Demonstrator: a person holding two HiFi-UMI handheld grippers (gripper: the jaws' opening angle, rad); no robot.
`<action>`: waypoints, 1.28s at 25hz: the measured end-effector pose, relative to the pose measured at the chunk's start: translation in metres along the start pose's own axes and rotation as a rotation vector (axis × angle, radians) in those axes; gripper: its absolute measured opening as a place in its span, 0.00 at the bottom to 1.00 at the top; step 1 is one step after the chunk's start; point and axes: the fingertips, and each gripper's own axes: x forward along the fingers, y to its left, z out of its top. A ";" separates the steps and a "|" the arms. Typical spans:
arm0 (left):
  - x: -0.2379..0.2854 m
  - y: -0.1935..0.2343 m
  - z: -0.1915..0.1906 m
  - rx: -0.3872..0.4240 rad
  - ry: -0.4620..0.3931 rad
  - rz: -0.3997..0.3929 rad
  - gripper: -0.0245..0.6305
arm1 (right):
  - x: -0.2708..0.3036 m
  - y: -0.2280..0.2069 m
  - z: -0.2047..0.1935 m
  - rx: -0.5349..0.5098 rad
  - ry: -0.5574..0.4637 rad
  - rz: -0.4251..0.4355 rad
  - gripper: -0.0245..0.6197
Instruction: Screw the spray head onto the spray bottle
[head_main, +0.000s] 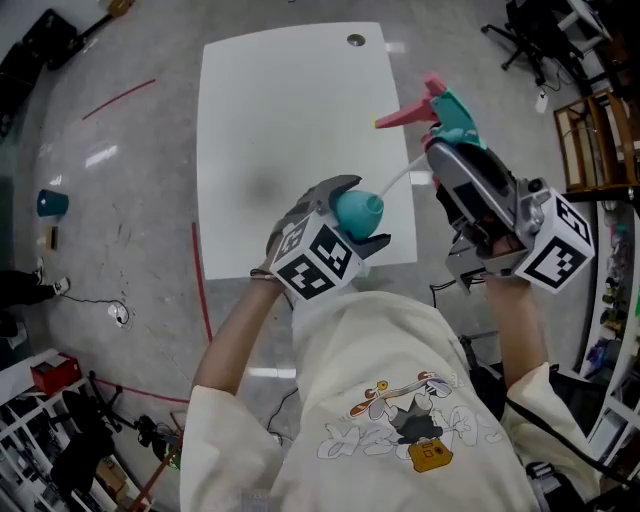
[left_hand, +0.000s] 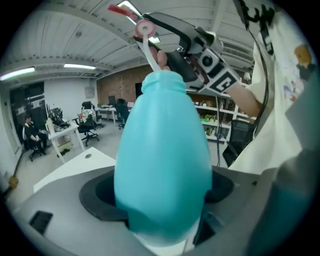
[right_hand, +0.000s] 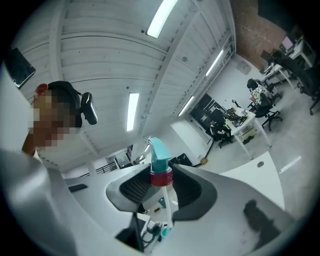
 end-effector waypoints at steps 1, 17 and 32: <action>-0.005 -0.007 0.005 -0.043 -0.007 -0.039 0.70 | -0.001 0.005 -0.003 -0.003 0.016 0.007 0.25; -0.040 -0.063 0.118 -0.159 -0.096 -0.195 0.70 | -0.027 0.061 -0.022 -0.198 0.295 0.253 0.25; -0.093 -0.116 0.136 -0.065 -0.004 -0.426 0.70 | -0.056 0.129 -0.007 -0.101 0.397 0.750 0.25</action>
